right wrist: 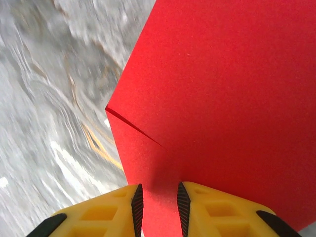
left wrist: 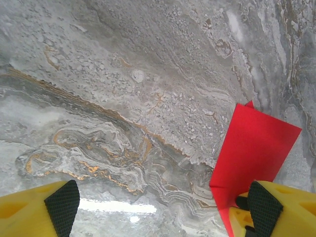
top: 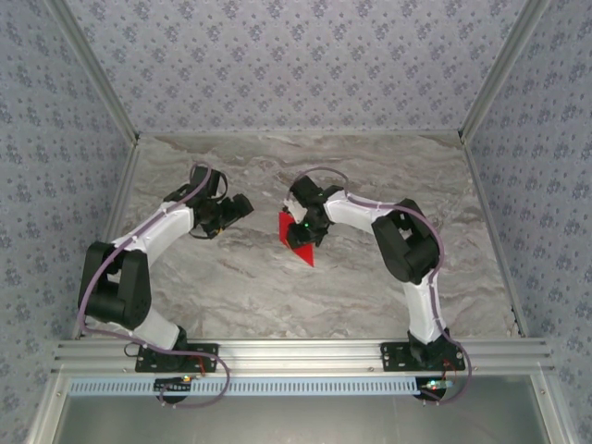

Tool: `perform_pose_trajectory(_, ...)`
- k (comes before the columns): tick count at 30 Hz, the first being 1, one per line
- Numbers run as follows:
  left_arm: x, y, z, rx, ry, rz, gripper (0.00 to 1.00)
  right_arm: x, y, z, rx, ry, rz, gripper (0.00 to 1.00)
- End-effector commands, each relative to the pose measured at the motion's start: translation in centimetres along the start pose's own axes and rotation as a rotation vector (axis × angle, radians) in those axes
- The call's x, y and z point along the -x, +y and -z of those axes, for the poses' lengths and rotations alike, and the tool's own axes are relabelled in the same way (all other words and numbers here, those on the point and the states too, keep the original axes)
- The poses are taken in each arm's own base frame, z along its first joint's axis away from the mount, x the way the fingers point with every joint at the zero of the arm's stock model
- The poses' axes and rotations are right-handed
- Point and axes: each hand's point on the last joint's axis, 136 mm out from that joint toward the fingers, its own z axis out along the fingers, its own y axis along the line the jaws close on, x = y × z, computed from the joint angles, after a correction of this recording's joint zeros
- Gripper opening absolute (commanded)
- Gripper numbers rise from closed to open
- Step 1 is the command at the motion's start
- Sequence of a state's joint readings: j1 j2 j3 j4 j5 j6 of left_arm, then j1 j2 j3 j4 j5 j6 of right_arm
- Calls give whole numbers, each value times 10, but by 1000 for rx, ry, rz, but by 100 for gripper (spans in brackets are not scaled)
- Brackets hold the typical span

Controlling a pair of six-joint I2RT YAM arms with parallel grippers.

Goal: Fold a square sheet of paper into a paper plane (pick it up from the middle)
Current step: Rotate the paper at the center of the table, then fold the wing for the fifth time at the center of the table.

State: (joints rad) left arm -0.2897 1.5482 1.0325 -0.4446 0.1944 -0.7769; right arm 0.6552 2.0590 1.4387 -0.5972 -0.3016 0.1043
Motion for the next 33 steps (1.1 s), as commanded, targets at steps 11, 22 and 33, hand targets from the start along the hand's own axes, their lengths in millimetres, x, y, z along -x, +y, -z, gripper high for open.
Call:
perform_pose_trajectory(11,-13,-11,-10,-108,39,36,92,-9,9,67,29,-234,-262,37)
perform_pose_trajectory(22,-31,-38,-20,-224,92,36,99,-13,-6,48,105,-239,-460,29)
perform_pose_trajectory(33,-58,-72,-38,-313,201,32,98,-24,-34,24,105,-182,-547,26)
